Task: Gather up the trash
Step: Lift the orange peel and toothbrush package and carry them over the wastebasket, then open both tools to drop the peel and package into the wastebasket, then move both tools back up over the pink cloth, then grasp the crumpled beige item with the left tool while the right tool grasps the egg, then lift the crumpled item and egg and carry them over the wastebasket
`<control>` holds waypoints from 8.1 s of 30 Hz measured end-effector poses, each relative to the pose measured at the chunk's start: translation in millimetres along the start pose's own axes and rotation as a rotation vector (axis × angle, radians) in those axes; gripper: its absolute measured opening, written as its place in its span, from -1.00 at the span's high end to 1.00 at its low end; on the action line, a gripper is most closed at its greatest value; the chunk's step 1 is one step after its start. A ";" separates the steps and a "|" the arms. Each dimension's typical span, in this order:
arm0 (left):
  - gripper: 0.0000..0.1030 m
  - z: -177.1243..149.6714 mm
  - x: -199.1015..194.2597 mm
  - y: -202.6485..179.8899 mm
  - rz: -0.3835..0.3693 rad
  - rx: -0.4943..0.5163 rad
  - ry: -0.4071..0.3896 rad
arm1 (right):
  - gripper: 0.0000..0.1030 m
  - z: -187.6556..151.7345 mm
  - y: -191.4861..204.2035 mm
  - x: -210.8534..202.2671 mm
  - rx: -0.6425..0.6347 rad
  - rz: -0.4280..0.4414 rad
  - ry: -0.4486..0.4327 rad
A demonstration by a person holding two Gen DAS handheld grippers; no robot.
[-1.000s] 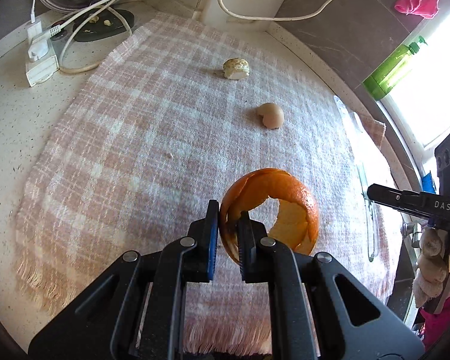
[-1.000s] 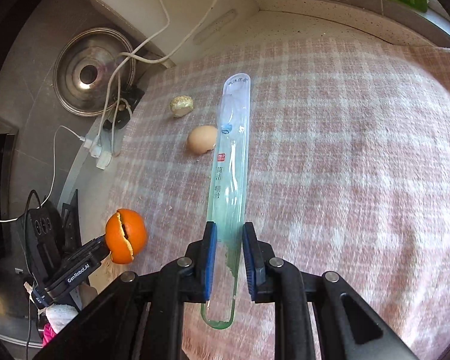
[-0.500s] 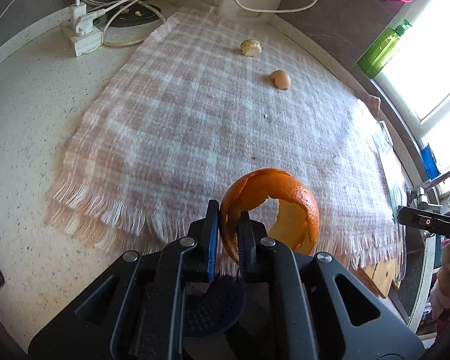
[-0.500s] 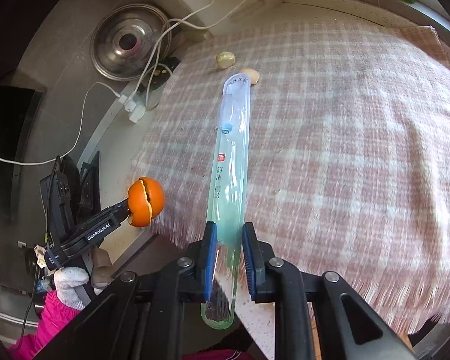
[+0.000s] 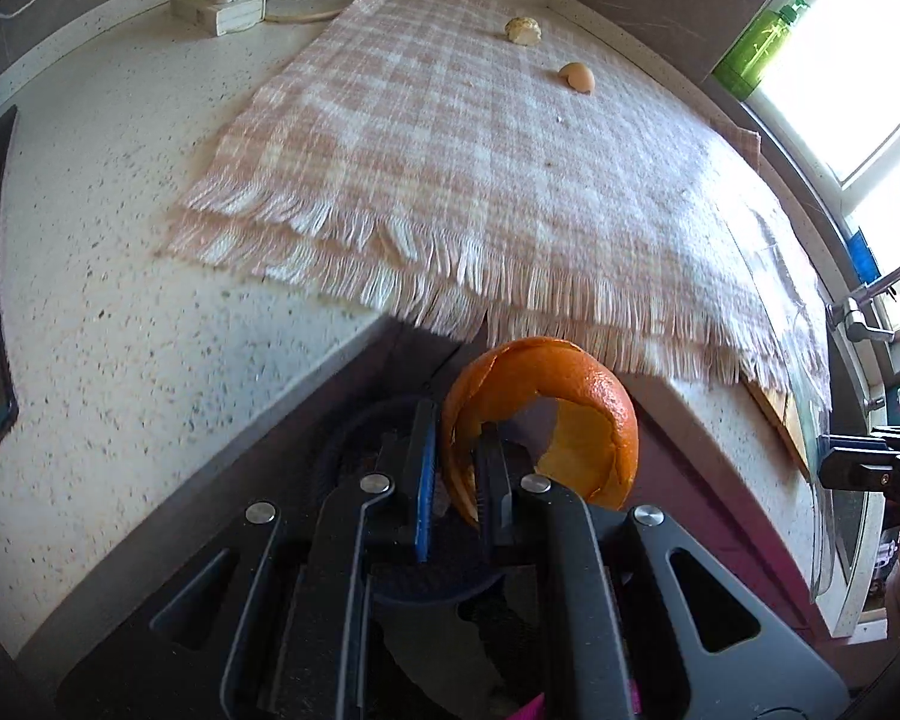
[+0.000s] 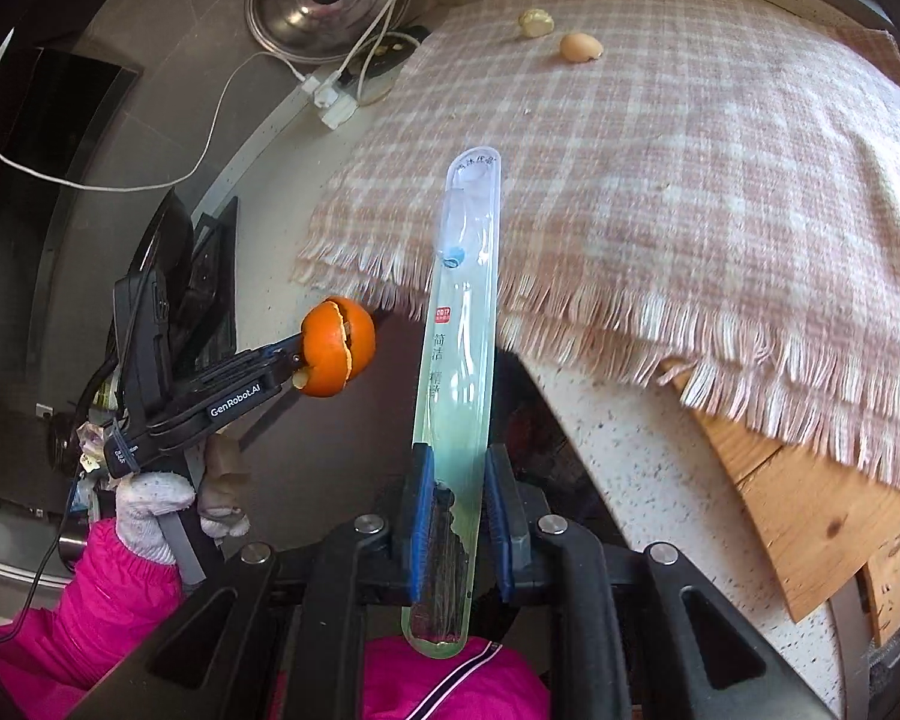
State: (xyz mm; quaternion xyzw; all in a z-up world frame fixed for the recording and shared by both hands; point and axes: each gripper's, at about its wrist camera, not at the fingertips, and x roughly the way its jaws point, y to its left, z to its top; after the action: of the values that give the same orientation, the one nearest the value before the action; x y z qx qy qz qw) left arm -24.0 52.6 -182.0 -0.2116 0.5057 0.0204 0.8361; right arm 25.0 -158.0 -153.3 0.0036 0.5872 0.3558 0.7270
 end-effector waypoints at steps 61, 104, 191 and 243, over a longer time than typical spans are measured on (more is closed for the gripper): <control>0.42 -99.3 127.6 14.0 0.063 0.024 0.185 | 0.42 -76.7 -12.1 171.9 0.026 -0.187 0.293; 0.32 -5.0 -5.1 6.4 0.035 -0.016 -0.100 | -0.14 -18.8 37.8 23.2 -0.162 -0.084 0.009; 0.26 354.2 173.2 -49.4 -0.135 -0.165 -0.175 | 0.18 307.9 -87.8 80.8 -0.315 -0.172 -0.257; 0.26 50.6 6.8 -21.8 -0.031 -0.005 -0.119 | 0.18 40.5 0.7 -27.0 -0.202 -0.129 -0.267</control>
State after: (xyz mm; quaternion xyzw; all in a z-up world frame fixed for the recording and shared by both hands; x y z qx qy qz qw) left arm 27.0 50.4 -160.3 -0.2198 0.4518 0.0211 0.8643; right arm 57.7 -154.9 -117.6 -0.0601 0.4457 0.3620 0.8165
